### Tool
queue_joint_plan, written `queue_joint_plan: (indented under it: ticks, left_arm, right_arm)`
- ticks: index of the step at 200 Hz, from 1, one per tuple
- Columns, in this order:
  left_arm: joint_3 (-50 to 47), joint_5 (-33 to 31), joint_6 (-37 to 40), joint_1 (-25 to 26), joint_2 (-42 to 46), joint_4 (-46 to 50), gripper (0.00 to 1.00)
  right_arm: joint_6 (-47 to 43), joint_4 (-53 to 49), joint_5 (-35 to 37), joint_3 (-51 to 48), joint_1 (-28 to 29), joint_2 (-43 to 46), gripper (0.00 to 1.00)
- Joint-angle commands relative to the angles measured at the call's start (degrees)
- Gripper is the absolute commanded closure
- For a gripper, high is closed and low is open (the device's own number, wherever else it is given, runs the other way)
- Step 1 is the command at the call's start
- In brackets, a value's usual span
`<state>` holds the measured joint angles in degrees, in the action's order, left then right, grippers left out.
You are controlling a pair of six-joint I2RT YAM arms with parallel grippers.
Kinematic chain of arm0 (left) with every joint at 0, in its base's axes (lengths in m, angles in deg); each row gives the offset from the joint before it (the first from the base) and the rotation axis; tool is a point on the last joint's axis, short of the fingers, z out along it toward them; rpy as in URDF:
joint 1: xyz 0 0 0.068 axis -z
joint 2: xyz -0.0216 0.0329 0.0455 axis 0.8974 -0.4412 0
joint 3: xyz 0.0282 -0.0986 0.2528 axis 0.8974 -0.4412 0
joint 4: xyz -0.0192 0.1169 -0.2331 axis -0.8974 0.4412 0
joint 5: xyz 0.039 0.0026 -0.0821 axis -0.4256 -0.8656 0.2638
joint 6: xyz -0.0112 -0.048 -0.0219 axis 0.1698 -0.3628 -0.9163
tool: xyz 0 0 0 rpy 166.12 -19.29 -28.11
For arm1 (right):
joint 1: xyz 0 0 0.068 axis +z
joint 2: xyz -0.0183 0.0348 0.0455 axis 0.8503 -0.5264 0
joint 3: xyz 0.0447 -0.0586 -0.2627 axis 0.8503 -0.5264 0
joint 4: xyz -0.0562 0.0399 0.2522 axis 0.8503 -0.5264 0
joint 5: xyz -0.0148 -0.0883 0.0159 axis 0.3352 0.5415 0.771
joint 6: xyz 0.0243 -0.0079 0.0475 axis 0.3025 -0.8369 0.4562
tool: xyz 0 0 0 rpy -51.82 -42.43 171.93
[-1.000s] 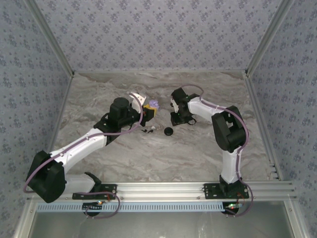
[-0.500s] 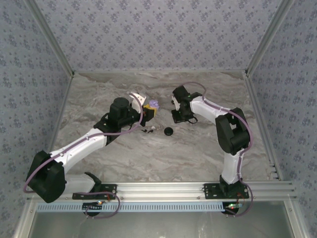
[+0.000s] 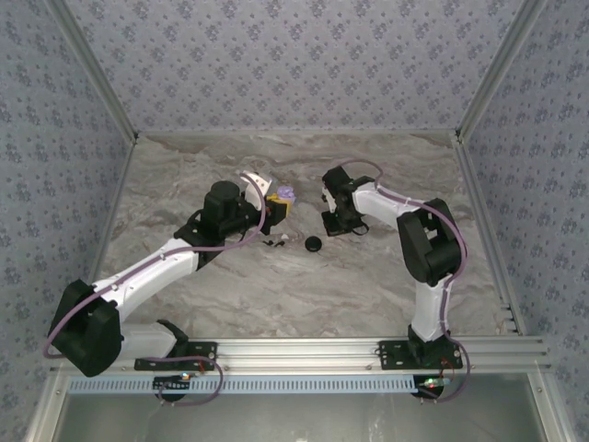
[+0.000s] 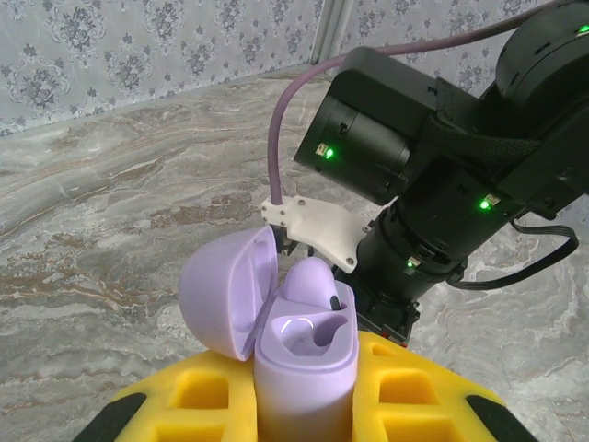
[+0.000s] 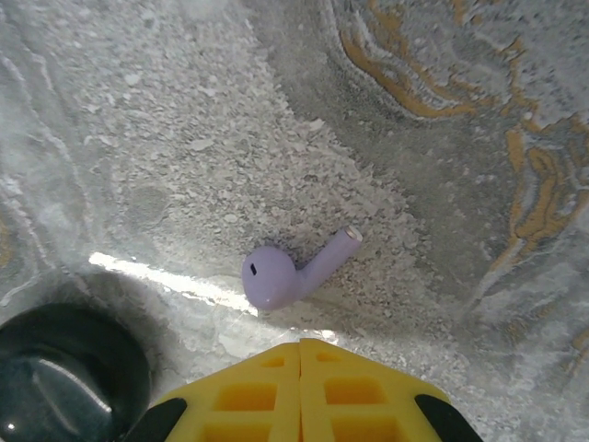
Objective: Insert the wireless bluetooth earbuds into the charging case
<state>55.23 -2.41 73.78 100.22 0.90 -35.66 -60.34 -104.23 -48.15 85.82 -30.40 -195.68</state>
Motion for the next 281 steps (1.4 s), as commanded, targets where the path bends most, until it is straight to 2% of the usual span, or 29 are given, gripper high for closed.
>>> queue_joint_plan:
  ticks: [1,58,198,238,281]
  left_arm:
    - [1.2,0.1,0.8,0.2,1.1,-0.2,0.90]
    - [1.0,0.0,0.8,0.2,1.1,-0.2,0.90]
    - [0.5,-0.3,1.2,0.2,1.6,-0.2,0.90]
    - [0.5,-0.4,1.2,0.2,1.6,-0.2,0.91]
    - [0.5,-0.3,1.1,0.2,1.8,-0.3,0.91]
  right_arm:
    - [1.7,-0.5,-0.8,1.4,0.1,-2.3,0.93]
    - [3.2,0.9,-4.3,4.5,0.3,-4.7,0.93]
    - [5.9,-0.2,-6.0,14.5,0.4,-10.3,0.92]
    - [4.4,1.6,-9.1,13.9,0.7,-6.6,0.85]
    - [4.0,-0.8,-3.6,15.3,0.1,-5.6,0.75]
